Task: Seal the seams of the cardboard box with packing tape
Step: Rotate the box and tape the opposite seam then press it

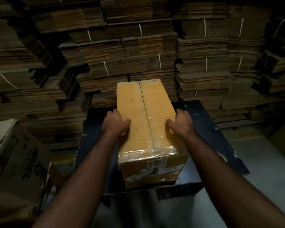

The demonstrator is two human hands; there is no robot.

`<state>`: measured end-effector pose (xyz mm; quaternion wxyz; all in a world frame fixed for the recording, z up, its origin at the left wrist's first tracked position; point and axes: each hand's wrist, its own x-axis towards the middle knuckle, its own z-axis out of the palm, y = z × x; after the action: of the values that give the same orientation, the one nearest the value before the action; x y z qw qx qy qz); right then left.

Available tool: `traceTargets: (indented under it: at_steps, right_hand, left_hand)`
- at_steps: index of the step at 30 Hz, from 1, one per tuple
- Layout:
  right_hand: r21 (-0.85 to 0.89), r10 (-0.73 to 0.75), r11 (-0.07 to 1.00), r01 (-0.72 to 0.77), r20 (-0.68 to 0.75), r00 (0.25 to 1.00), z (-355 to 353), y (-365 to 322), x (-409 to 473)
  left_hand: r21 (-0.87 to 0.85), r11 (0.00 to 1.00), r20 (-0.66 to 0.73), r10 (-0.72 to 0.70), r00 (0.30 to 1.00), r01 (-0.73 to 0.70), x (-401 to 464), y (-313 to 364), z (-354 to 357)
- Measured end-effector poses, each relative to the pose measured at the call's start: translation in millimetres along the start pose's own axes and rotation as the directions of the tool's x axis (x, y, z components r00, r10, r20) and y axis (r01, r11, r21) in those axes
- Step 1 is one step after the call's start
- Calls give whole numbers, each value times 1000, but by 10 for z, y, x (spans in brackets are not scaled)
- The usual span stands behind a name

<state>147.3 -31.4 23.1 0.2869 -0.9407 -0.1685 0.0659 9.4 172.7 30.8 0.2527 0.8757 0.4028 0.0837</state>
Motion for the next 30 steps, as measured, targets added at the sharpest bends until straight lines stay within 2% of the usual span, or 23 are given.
traceTargets:
  at_steps: [3,6,9,13,16,19,21,23,24,26,28,30]
  right_hand:
    - [2,30,1000,-30,49,998,23,-90,301]
    - [24,96,995,-98,64,993,44,-95,555]
    - [-17,75,997,-73,82,994,43,-76,697]
    - [-50,-40,997,51,201,979,100,-181,697]
    - [-86,-155,979,185,278,948,173,-373,599]
    - [-100,-283,936,336,350,893,323,-561,619]
    - [-71,-347,908,413,426,836,374,-707,669]
    - [-29,-408,885,466,436,802,371,-843,862]
    - [4,-432,884,468,392,812,353,-927,1010]
    - [60,-484,873,483,213,849,348,-1104,1395]
    - [11,-543,839,544,79,836,433,-1312,1826]
    - [-110,-586,790,603,155,795,579,-1454,2183]
  left_hand:
    - [-78,995,58,-63,996,67,196,178,1]
    - [-14,996,7,-92,996,92,431,316,2]
    - [45,992,4,-121,993,121,775,380,8]
    - [171,971,7,-168,986,165,1257,516,85]
    - [226,966,30,-136,990,126,1598,595,114]
    - [186,982,164,-71,984,40,1970,593,122]
    - [93,996,202,-8,979,-11,2031,575,70]
    - [35,996,135,75,988,-80,1947,509,66]
    - [49,992,57,111,992,-114,1828,460,82]
    - [34,986,-144,166,976,-163,1433,367,200]
    - [57,981,-315,195,929,-186,968,287,421]
    - [195,955,-335,278,900,-223,616,270,666]
